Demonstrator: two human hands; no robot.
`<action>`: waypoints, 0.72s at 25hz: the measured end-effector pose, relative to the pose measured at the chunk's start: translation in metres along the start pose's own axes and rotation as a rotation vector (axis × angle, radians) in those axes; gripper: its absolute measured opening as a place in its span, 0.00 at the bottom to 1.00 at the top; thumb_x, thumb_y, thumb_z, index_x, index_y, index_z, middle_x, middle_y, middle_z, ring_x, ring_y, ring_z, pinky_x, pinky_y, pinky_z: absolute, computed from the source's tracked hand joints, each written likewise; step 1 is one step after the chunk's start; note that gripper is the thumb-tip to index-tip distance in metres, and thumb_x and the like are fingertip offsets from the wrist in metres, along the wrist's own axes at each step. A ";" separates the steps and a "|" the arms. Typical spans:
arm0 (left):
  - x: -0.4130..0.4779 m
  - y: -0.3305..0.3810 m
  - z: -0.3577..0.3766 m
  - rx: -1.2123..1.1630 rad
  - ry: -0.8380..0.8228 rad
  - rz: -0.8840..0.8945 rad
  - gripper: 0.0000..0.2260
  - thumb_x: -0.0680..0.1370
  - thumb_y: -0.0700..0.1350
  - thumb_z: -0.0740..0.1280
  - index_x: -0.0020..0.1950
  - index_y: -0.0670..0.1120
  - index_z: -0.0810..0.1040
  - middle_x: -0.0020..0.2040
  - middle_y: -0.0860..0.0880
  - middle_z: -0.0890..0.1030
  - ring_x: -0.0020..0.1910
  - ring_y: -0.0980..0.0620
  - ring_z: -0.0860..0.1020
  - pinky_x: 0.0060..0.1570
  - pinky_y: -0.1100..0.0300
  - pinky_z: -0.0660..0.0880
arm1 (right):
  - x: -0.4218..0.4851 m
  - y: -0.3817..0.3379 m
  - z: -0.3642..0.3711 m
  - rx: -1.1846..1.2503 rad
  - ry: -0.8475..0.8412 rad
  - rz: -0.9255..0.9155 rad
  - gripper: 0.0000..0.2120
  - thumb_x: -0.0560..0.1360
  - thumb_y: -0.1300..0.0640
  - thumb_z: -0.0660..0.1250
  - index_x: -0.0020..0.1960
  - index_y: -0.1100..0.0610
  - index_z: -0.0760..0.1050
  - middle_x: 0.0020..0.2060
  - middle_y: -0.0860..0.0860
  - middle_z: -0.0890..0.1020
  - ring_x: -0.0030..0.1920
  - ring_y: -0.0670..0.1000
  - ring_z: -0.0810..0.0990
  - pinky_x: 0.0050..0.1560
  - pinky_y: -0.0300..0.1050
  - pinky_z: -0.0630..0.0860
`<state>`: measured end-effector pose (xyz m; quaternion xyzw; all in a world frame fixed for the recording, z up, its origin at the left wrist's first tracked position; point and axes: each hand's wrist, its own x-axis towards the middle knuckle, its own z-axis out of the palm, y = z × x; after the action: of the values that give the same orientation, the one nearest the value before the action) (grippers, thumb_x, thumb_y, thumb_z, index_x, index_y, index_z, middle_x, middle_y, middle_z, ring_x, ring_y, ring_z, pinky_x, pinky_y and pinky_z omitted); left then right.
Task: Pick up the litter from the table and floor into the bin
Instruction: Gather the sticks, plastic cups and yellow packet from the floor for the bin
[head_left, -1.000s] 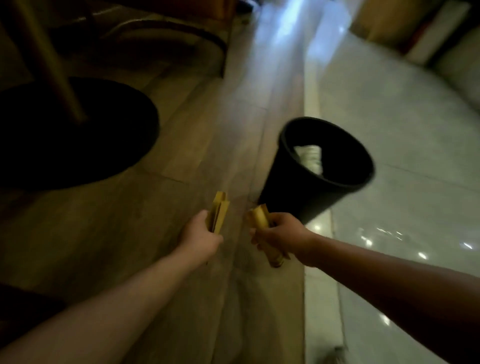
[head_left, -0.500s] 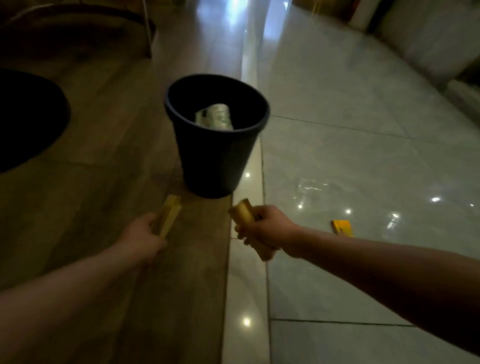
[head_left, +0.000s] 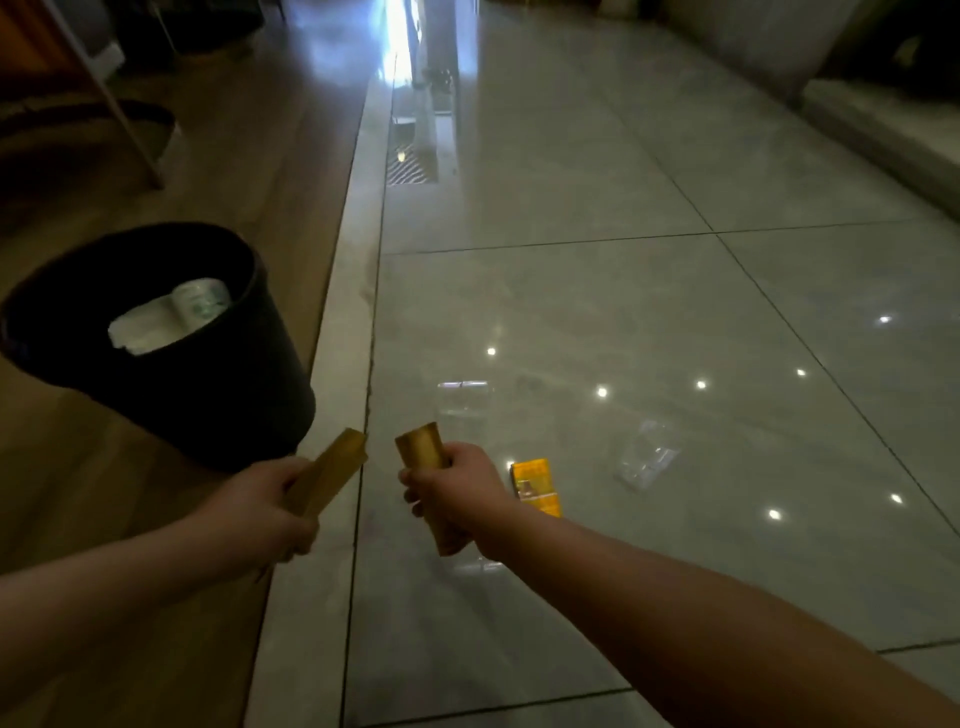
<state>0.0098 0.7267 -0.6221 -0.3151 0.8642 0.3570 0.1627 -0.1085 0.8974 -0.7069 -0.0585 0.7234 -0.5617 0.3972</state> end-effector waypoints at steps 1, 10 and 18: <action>0.005 0.010 0.000 0.004 -0.015 0.029 0.26 0.70 0.35 0.74 0.65 0.50 0.73 0.44 0.46 0.81 0.37 0.48 0.83 0.30 0.60 0.78 | 0.001 0.001 -0.010 0.011 0.032 -0.004 0.11 0.71 0.51 0.72 0.51 0.52 0.78 0.38 0.51 0.85 0.35 0.48 0.83 0.37 0.44 0.79; 0.058 0.023 0.012 -0.285 -0.188 0.168 0.14 0.72 0.40 0.73 0.55 0.50 0.75 0.42 0.42 0.85 0.35 0.49 0.86 0.28 0.60 0.80 | -0.037 -0.027 -0.090 0.041 0.392 -0.046 0.08 0.72 0.55 0.73 0.49 0.58 0.79 0.37 0.57 0.85 0.33 0.53 0.83 0.38 0.48 0.80; 0.038 0.043 0.027 -0.813 -0.558 0.116 0.13 0.75 0.32 0.65 0.59 0.39 0.75 0.51 0.39 0.85 0.53 0.41 0.84 0.51 0.46 0.81 | -0.081 -0.041 -0.035 0.165 0.350 0.003 0.16 0.73 0.49 0.71 0.57 0.57 0.80 0.51 0.54 0.86 0.53 0.54 0.84 0.49 0.50 0.80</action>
<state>-0.0458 0.7535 -0.6375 -0.1967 0.5945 0.7445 0.2315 -0.0904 0.9522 -0.6281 0.0742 0.7330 -0.6201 0.2696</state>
